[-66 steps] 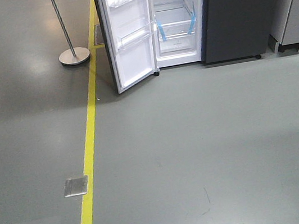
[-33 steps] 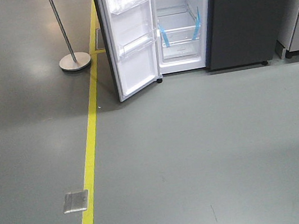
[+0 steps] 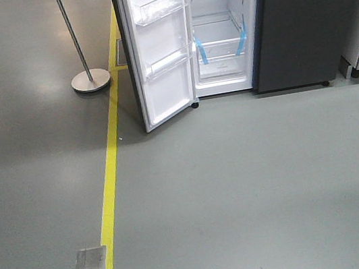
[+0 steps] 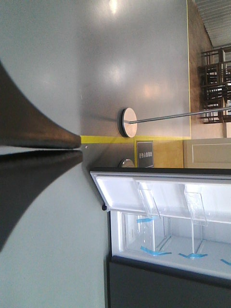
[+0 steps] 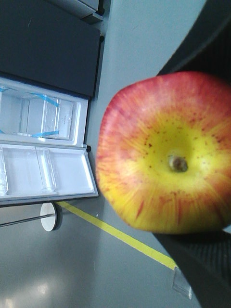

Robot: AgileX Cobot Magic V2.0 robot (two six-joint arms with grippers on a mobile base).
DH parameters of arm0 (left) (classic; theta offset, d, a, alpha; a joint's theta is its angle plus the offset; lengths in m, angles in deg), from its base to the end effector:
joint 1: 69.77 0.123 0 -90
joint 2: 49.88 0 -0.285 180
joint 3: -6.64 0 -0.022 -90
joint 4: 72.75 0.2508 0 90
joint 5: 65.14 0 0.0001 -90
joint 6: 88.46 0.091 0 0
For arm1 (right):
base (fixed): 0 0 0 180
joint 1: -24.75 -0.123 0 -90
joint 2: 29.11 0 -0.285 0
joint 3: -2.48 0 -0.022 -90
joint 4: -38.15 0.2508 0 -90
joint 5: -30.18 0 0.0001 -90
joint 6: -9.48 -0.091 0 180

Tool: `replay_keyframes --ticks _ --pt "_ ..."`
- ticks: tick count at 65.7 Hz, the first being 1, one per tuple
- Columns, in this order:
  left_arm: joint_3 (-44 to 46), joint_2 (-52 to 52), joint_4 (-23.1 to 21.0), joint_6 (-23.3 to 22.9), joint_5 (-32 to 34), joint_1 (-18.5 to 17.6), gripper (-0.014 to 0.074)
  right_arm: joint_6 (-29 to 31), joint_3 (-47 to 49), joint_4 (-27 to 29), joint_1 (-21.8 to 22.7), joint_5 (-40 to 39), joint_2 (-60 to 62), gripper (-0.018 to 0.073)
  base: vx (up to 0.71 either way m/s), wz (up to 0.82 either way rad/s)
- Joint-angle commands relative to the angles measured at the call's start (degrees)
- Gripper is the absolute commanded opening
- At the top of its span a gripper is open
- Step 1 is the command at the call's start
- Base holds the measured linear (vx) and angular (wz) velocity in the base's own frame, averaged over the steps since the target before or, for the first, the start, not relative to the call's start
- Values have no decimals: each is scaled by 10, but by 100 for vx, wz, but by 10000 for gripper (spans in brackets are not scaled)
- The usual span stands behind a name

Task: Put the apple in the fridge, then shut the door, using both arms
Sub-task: 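Continue driving up to the open refrigerator door with the apple held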

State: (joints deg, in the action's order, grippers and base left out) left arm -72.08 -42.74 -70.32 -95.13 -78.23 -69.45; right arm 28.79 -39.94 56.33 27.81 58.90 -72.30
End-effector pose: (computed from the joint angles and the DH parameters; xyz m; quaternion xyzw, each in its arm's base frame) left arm 0.0556 0.0012 0.1842 -0.0338 0.7593 -0.0189 0.6496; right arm 0.1239 0.0071 0.3238 -0.0428 0.8320 0.0324 0.5522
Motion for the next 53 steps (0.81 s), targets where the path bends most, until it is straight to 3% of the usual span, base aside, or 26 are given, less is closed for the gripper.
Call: replay_keyframes --ticks 1,53 --pt "-11 -8 -5 -2 42 -4 -6 4 16 4 1 -50 2 188 16 1" --pt "-11 -8 -5 -2 42 -4 -6 4 16 4 1 -50 2 188 11 -1"
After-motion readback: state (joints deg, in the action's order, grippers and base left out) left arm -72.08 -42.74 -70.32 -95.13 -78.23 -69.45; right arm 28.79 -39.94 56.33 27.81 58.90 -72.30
